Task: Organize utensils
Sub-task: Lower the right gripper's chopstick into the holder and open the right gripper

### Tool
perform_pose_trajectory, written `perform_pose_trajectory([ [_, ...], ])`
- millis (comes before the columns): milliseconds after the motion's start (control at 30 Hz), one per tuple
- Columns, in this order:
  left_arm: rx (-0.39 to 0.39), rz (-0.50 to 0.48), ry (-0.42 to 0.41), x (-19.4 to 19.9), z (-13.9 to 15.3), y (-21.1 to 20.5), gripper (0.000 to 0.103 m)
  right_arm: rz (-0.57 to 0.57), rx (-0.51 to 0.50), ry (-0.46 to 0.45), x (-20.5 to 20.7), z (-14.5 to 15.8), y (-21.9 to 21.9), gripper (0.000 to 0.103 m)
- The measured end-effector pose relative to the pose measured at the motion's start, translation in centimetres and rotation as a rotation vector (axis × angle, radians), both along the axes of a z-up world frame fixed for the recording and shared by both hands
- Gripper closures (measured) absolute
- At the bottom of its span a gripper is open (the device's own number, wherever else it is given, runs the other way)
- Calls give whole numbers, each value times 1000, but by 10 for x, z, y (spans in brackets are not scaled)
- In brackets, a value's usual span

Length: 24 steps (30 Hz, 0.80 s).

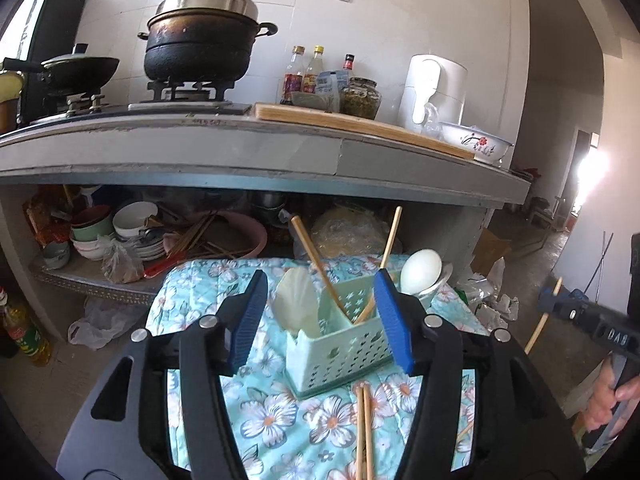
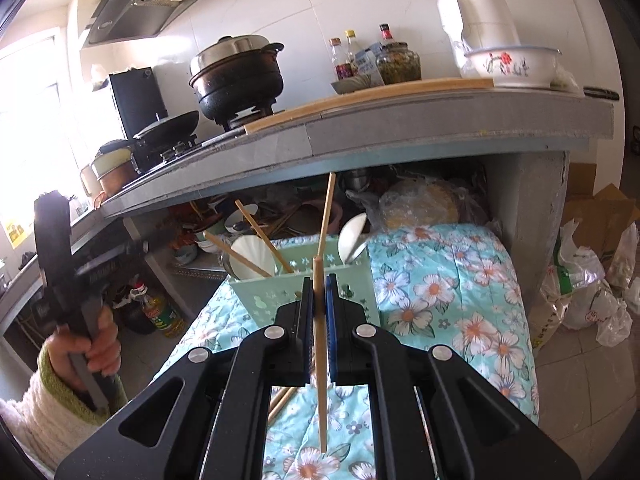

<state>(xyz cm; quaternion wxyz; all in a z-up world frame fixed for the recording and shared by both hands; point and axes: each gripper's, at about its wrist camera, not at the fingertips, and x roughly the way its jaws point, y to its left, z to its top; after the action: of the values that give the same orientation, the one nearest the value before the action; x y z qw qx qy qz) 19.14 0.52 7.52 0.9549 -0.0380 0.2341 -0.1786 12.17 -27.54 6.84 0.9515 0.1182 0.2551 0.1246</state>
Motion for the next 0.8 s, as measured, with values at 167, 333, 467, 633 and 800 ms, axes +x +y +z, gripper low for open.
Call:
perform_pose_trajectory([
  [167,26,59,81,-12,-33,23,43,-5,-18,-85,6,35,4,97],
  [333,93,67,144,-21,-66,30,36,-18,-22,-190,18,79,7,97],
  [467,129,51,179,-31,-91,30,31,-21,-7,-252,36,106,12,97],
  [633,162,44,222,-38,-116,29,28,-31,-23,-295,62,123,30,97],
  [800,155,53,260,-40,-132,34,27,-51,-41,-306,93,123,45,97],
])
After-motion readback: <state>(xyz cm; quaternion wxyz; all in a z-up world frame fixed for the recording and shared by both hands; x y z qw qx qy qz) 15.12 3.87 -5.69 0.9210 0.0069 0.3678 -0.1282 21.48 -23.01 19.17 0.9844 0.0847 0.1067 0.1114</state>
